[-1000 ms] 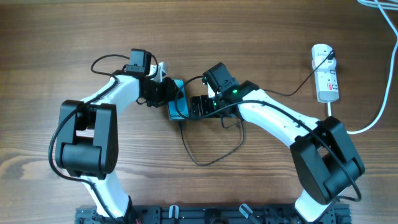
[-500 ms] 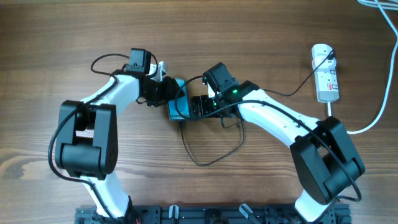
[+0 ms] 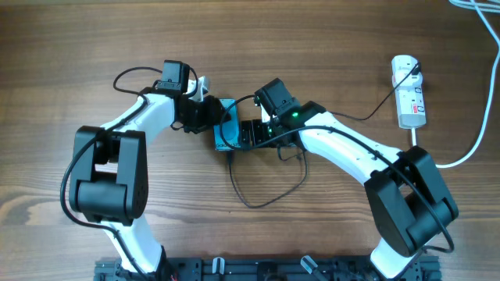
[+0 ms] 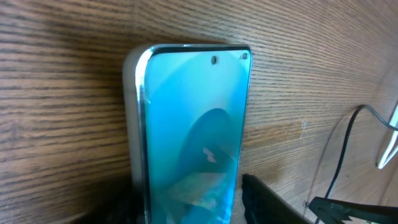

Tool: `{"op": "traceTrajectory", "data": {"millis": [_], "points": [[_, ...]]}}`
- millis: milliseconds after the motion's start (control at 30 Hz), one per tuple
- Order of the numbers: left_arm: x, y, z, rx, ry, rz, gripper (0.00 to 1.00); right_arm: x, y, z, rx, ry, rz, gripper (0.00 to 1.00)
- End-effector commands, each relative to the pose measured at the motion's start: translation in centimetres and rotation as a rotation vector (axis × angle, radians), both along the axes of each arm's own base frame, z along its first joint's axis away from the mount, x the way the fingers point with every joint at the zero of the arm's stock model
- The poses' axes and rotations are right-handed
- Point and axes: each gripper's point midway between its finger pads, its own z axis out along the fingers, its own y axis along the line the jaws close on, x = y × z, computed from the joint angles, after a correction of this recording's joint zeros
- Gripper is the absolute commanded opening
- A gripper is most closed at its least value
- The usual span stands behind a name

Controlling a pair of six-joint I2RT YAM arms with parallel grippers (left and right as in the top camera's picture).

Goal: Plug charger to phone and switch on socket

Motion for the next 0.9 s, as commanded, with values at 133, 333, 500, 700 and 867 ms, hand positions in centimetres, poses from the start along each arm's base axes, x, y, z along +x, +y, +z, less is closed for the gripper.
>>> {"op": "traceTrajectory", "data": {"millis": [133,333,500,700,867], "points": [[0.5,-0.1,0.8,0.001,-0.027,-0.001,0.54,0.6,0.2,1.3,0.009,-0.044,0.001,1.00],[0.5,-0.1,0.8,0.001,-0.026,-0.001,0.53,0.6,0.2,1.3,0.009,-0.044,0.001,1.00],[0.5,0.0,0.8,0.006,-0.031,-0.005,0.53,0.6,0.2,1.3,0.009,-0.044,0.001,1.00],[1.0,2.8,0.8,0.023,-0.016,0.066,0.64,0.6,0.2,1.3,0.009,-0.044,0.001,1.00],[1.1,8.7,0.7,0.026,0.039,0.217,1.00,1.7,0.9,2.0,0.044,-0.093,0.000,1.00]]}}
